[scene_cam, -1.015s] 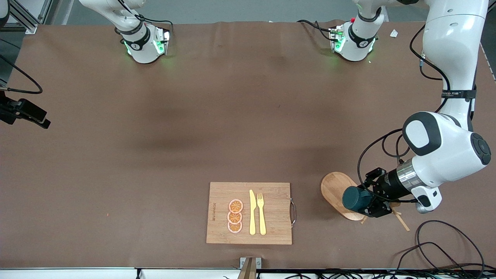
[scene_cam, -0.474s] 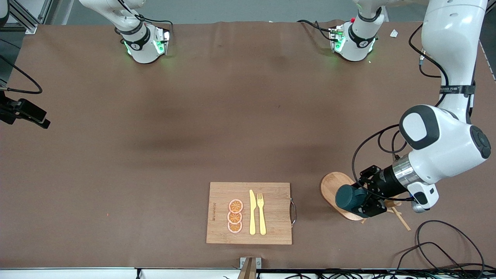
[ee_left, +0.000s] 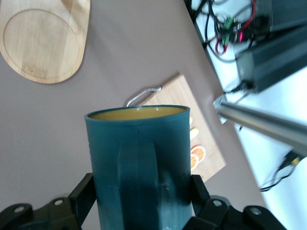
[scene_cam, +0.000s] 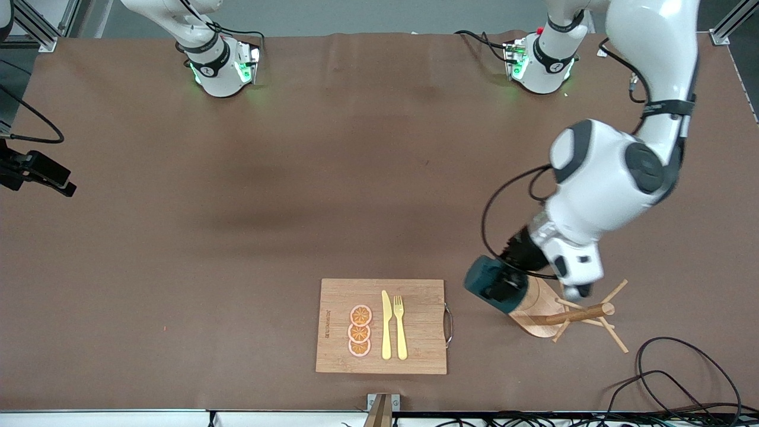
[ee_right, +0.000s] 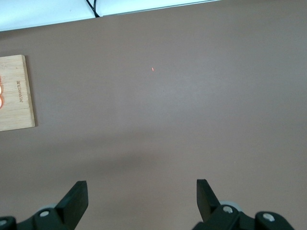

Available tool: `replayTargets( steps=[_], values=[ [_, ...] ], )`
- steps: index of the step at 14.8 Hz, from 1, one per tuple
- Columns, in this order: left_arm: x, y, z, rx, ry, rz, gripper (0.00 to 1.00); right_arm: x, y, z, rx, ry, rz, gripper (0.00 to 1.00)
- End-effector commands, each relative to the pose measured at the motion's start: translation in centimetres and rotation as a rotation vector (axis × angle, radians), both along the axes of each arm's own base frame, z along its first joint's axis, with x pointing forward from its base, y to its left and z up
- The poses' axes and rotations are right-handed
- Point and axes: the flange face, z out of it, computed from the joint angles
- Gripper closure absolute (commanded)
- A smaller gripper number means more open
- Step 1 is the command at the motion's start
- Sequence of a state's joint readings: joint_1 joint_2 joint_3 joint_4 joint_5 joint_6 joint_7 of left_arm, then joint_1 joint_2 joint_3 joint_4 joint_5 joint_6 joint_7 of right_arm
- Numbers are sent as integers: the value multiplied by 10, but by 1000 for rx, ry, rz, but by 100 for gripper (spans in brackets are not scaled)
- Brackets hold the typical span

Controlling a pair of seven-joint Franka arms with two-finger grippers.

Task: Transfer cup from left to right arm and place
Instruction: 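Lift the teal mug off the stand with the left gripper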

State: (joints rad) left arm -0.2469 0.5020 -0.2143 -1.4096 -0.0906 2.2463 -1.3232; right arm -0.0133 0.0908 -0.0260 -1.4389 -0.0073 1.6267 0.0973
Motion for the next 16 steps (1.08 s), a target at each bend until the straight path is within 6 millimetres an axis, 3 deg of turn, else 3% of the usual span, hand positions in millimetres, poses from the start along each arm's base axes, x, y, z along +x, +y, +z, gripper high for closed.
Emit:
replayTargets(
  steps=[1, 6, 10, 16],
  values=[
    [-29, -56, -10, 129, -45, -89, 35, -4, -3, 0, 10, -3, 10, 0],
    [-87, -154, -55, 345, -144, -220, 35, -5, -5, 2, 10, -5, 7, 0],
    [-125, -204, -95, 474, -234, -289, 35, -5, -12, 1, 10, -3, -6, 0],
    [-178, -252, -152, 637, -373, -299, 35, -4, -13, -2, 8, 5, -7, 0]
  ],
)
